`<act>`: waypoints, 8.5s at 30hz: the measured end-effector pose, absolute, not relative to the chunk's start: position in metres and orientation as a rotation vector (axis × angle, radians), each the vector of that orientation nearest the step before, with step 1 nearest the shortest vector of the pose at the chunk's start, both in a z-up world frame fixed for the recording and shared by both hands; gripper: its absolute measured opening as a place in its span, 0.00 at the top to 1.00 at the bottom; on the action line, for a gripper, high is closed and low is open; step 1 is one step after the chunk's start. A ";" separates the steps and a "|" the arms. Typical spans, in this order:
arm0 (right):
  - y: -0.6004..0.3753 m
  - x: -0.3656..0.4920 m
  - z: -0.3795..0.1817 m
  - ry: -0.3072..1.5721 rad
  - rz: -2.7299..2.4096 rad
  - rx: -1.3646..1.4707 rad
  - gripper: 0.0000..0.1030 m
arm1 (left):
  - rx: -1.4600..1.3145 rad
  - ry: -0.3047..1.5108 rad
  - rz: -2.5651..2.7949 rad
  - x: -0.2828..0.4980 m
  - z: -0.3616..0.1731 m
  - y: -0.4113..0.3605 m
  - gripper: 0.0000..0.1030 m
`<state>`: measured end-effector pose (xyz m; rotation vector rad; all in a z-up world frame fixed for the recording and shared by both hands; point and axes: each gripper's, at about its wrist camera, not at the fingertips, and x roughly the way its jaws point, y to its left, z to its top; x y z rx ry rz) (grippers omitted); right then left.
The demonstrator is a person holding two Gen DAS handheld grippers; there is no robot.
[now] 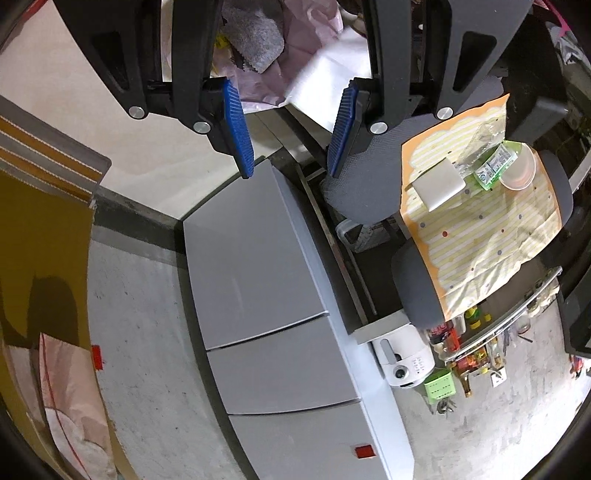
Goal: Collect trash
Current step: 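Carry the paper bag and grey cloth to the trash bag and release, then return to the chair and grasp the white tissue with the left tool, then grasp the grey-edged white cloth with the right tool while left holds the tissue, then carry the tissue and cloth to the pink trash bag and open both tools, then move both open tools back over the chair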
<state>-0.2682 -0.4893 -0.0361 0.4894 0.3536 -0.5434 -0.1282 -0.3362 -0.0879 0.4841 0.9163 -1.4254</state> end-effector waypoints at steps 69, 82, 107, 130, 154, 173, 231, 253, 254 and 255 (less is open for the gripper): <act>-0.239 0.075 -0.002 0.562 0.116 0.161 0.32 | 0.083 0.968 -0.116 0.257 -0.091 0.063 0.91; -0.222 0.049 -0.002 0.577 0.179 0.169 0.32 | -0.081 0.746 -0.235 0.121 -0.035 0.088 1.00; -0.013 0.198 -0.037 0.733 0.402 -0.068 0.61 | -0.176 0.593 -0.104 0.120 -0.024 0.166 1.00; -0.082 0.101 0.058 0.512 0.545 0.087 0.97 | -0.161 0.498 -0.165 0.081 0.015 0.135 1.00; -0.310 -0.092 0.042 0.372 0.130 0.299 0.97 | 0.050 0.457 -0.744 -0.014 0.033 -0.081 1.00; -0.424 -0.198 -0.045 0.562 -0.293 0.482 0.96 | 0.181 0.577 -1.114 -0.071 -0.007 -0.205 1.00; -0.467 -0.253 -0.026 0.405 -0.509 0.478 0.73 | 0.419 0.766 -1.350 -0.115 -0.074 -0.318 0.67; -0.371 -0.124 -0.001 0.463 -0.157 0.339 0.59 | 0.204 0.631 -0.764 -0.019 -0.019 -0.160 0.61; -0.364 -0.115 -0.002 0.471 -0.136 0.330 0.56 | 0.194 0.625 -0.732 -0.012 -0.017 -0.151 0.56; -0.358 -0.106 -0.003 0.480 -0.110 0.324 0.56 | 0.186 0.613 -0.683 -0.004 -0.015 -0.138 0.52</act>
